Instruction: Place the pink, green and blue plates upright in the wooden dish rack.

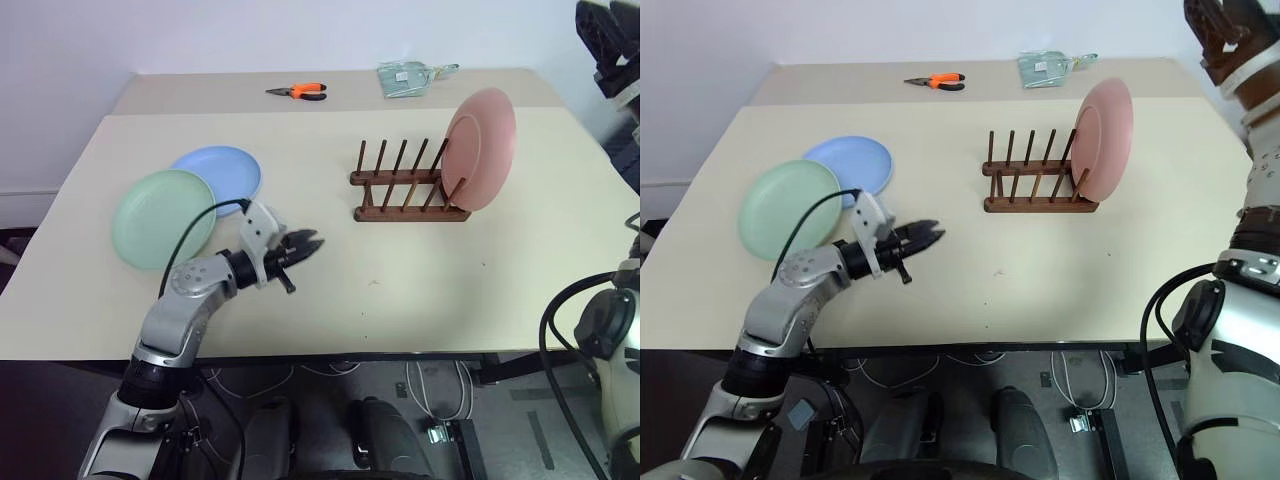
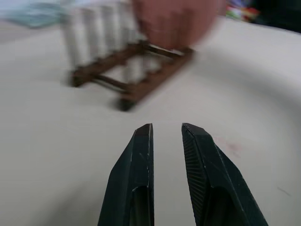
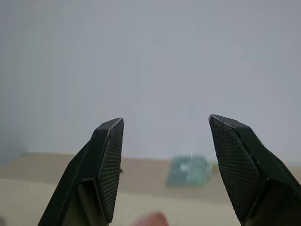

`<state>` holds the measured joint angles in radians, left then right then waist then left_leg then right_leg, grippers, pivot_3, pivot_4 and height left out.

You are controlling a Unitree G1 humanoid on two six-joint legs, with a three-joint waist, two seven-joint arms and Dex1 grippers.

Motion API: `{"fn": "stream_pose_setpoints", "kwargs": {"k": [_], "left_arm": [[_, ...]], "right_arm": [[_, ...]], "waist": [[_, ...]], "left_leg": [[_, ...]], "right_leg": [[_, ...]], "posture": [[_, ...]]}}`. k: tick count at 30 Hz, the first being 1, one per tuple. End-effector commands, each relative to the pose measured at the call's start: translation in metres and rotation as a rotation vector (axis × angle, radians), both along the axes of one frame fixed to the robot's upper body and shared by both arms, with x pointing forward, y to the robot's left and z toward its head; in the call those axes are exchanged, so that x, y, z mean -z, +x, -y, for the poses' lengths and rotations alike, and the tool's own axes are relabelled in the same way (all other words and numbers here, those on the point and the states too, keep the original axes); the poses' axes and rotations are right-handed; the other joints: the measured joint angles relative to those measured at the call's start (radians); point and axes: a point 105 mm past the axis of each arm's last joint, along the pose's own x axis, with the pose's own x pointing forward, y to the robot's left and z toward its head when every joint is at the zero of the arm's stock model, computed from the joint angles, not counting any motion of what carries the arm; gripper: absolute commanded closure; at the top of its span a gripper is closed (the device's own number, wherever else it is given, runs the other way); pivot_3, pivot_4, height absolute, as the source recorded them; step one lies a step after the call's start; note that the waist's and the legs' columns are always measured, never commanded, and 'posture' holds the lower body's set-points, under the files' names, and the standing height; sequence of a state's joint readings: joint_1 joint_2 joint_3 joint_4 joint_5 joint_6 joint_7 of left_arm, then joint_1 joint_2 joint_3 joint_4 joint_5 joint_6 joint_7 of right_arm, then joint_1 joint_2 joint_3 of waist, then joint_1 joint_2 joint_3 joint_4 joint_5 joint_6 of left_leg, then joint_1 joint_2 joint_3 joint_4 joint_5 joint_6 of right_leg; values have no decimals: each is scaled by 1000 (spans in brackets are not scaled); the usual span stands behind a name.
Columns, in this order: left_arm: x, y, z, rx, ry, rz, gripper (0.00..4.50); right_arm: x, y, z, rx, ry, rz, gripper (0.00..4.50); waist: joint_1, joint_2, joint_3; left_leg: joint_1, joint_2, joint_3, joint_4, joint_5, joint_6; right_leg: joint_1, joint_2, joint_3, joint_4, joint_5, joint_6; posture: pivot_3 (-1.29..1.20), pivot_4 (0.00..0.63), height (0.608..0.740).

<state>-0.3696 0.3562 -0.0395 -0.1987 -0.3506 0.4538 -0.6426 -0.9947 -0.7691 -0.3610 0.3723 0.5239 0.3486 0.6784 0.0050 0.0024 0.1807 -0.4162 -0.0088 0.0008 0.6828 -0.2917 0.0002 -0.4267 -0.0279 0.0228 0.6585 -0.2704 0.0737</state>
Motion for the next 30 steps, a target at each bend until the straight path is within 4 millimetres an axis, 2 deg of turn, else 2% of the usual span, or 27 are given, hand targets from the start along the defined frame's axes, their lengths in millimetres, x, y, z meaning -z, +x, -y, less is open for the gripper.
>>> {"fn": "stream_pose_setpoints", "kwargs": {"k": [1, 2, 3, 5, 6, 7, 9, 12, 14, 16, 18, 20, 24, 27, 30], "left_arm": [[-36, 27, -50, -319, -169, 74, 2184], [-42, 33, -63, -408, -198, 99, 1762], [-48, 42, -86, -579, -195, 130, 1195], [-55, 48, -124, -865, -205, 157, 188], [-61, 44, -149, -1053, -225, 181, 85], [-64, 37, -164, -1163, -287, 181, 85], [-69, 17, -173, -1262, -347, 228, 85], [-52, -3, -183, -1379, -441, 144, 85], [-21, -20, -198, -1515, -504, -4, 85], [1, -31, -201, -1565, -582, -113, 85], [10, -33, -197, -1555, -611, -180, 85], [24, -31, -190, -1517, -655, -279, 85], [38, -20, -180, -1416, -721, -402, 85], [44, -10, -176, -1343, -773, -481, 85], [53, -16, -184, -1412, -858, -535, 919]], "right_arm": [[30, -17, -75, -200, -292, -27, 1523], [43, -21, -90, -245, -350, -46, 1523], [61, -26, -108, -296, -418, -75, 1523], [86, -33, -130, -352, -503, -108, 1523], [99, -35, -139, -377, -534, -125, 1523], [110, -38, -146, -403, -554, -144, 1523], [132, -40, -157, -437, -596, -175, 1523], [144, -40, -163, -454, -606, -195, 1523], [151, -43, -166, -476, -632, -206, 1523], [157, -46, -169, -504, -651, -219, 1523], [161, -49, -170, -523, -661, -228, 1523], [165, -58, -174, -578, -675, -234, 1523], [168, -84, -182, -713, -661, -255, 1523], [170, -88, -183, -711, -667, -258, 1523], [170, -86, -181, -680, -668, -258, 1523]], "waist": [[-1, -1, 0], [-1, -2, -1], [-1, -2, -1], [1, -2, -1], [3, -2, -1], [5, -2, -1], [6, -3, -1], [13, -5, -1], [15, -6, -1], [10, -7, -2], [8, -8, -2], [10, -9, -2], [8, -9, -2], [8, -10, -2], [8, -10, -3]], "left_leg": [[0, 0, 0, 0, 0, 0], [1, 0, 0, 1, 0, 0], [1, 0, 0, 2, 0, 0], [2, 0, 0, 2, 1, -1], [1, 0, 0, 3, 1, -1], [1, 0, 0, 3, 1, -1], [1, -1, 0, 3, 1, -1], [0, -1, 0, 3, 0, -1], [0, -1, 0, 3, 1, -1], [0, -2, 0, 3, 1, -1], [1, -1, 0, 3, 1, -1], [1, -1, -1, 3, 1, -2], [1, -1, -1, 3, 1, -2], [2, -1, -1, 3, 1, -2], [3, -1, -1, 3, 2, -3]], "right_leg": [[0, 0, 0, 1, 0, 0], [0, 0, 0, 2, 0, 0], [0, 0, 0, 3, 0, 0], [0, 0, 0, 5, 0, 0], [0, 0, 0, 5, 0, 0], [0, 0, 0, 5, 0, 0], [0, -1, 0, 5, 0, 0], [0, -2, 0, 5, 0, 1], [0, -2, -1, 3, 0, 1], [0, -2, 0, 3, 1, 1], [0, -1, 0, 4, 1, 1], [0, -1, -1, 5, 1, 1], [0, -1, -1, 4, 1, 1], [0, -1, -1, 5, 1, 1], [2, -1, -1, 5, 1, 1]], "posture": [[0, 150, 740], [0, 150, 740], [0, 150, 740], [0, 150, 740], [0, 150, 740], [0, 150, 740], [0, 150, 740], [0, 150, 740], [0, 150, 740], [0, 150, 740], [0, 150, 740], [0, 150, 740], [0, 150, 740], [0, 150, 740], [0, 150, 740]]}}
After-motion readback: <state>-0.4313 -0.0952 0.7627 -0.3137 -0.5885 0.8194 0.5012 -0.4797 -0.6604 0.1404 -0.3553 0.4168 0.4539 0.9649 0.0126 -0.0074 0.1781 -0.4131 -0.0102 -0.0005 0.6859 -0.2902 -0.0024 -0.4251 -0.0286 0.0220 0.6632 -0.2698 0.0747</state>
